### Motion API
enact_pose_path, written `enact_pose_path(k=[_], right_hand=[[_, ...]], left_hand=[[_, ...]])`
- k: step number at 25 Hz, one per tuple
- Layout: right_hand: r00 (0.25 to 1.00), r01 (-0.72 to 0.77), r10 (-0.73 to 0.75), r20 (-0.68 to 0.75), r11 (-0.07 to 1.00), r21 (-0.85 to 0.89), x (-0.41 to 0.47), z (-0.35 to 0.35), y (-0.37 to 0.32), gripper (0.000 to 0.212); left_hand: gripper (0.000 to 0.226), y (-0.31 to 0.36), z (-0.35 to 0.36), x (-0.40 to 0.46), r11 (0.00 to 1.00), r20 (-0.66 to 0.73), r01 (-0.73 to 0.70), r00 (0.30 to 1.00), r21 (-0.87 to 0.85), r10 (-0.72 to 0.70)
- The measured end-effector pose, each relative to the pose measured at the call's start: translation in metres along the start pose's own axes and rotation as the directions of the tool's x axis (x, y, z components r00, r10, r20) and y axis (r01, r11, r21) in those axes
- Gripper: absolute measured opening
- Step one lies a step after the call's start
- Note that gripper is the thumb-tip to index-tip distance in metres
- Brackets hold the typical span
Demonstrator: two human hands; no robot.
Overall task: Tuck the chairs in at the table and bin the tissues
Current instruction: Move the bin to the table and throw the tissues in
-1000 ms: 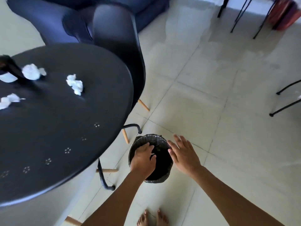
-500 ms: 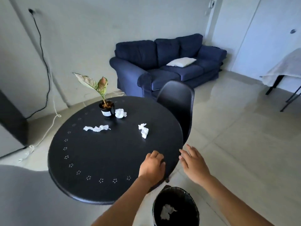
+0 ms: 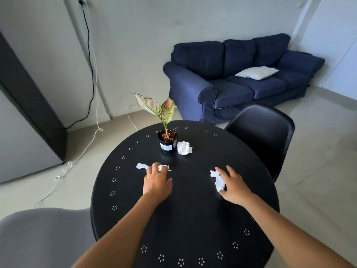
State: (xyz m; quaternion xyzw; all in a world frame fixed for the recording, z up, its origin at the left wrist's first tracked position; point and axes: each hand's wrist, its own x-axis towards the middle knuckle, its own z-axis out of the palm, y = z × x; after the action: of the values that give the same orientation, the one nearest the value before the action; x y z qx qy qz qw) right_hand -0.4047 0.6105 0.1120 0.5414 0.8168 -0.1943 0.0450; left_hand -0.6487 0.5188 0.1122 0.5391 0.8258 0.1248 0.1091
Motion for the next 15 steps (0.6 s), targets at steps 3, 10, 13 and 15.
enact_pose_path(k=[3, 10, 13, 15], right_hand=[[0.991, -0.040, 0.042, 0.128, 0.999, -0.013, 0.030, -0.004, -0.011, 0.090], [0.990, -0.066, 0.062, 0.126, 0.997, 0.032, 0.061, 0.007, -0.009, 0.059], [0.997, -0.066, 0.064, 0.049, 0.997, 0.038, 0.069, 0.011, -0.012, 0.035], [0.996, -0.082, 0.081, 0.021, 0.996, 0.041, 0.076, 0.011, -0.019, 0.029]], left_hand=[[0.059, -0.022, -0.002, 0.032, 0.992, 0.033, 0.115, 0.993, 0.059, -0.117], [0.047, -0.032, 0.015, 0.061, 0.993, 0.211, 0.113, 0.970, 0.037, -0.118], [0.037, -0.035, 0.020, 0.060, 0.991, 0.185, 0.132, 0.974, -0.005, -0.129], [0.031, -0.037, 0.022, 0.060, 0.989, 0.164, 0.143, 0.977, -0.037, -0.135]])
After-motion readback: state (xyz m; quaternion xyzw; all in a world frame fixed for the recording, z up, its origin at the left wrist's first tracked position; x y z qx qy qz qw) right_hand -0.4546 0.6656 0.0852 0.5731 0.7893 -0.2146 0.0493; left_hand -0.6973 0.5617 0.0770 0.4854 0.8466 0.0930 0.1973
